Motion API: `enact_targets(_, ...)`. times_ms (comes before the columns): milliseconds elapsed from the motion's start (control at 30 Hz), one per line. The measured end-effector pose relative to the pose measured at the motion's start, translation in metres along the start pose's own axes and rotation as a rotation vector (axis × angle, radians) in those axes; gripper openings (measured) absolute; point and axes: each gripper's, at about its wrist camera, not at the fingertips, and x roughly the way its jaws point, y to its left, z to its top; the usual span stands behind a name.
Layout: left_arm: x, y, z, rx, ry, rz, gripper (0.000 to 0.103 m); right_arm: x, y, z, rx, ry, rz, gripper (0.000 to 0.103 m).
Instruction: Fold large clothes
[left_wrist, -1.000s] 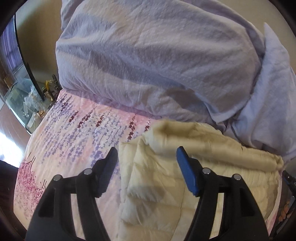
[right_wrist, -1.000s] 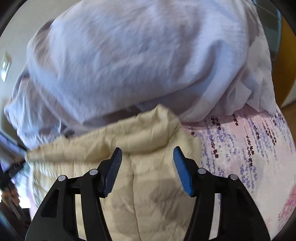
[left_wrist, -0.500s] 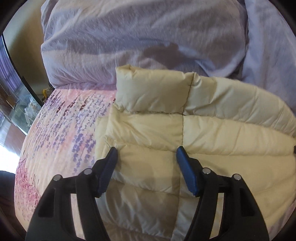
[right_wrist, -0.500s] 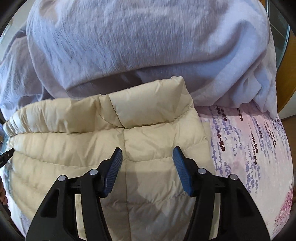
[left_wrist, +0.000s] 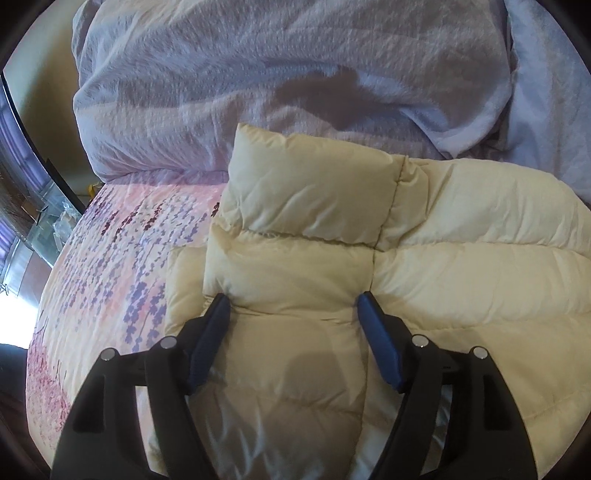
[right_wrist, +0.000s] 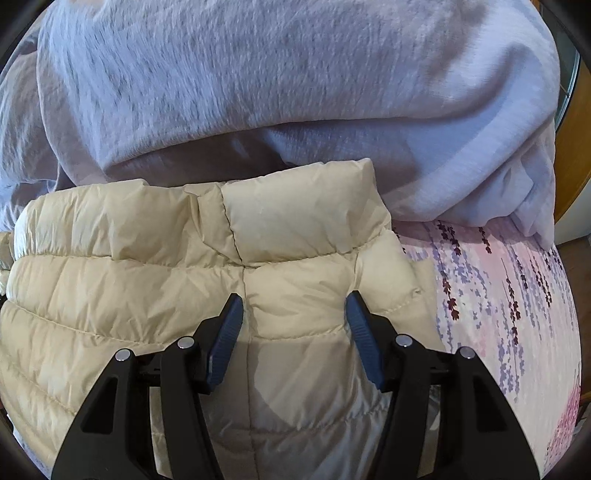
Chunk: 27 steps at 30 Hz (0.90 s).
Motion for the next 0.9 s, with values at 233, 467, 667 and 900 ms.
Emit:
enact_targets(233,0.007,-0.002,0.004,-0.016,-0.011,0.015,0.076,0.006,0.000,-0.006,0.003,-0.002,-0.001,0.065)
enact_targets(467,0.014,-0.002,0.003,-0.017,-0.026,0.026,0.080,0.025,-0.007,-0.010,0.005,-0.012,-0.003,0.072)
enact_targets(667,0.019,-0.003,0.003,-0.021,-0.038,0.037,0.084,0.039,0.004,-0.015,-0.007,-0.027,-0.015,0.077)
enact_targets(900,0.023,-0.003,0.003,-0.032,-0.045,0.037,0.087,0.053,0.013,-0.022,-0.017,-0.041,-0.030,0.081)
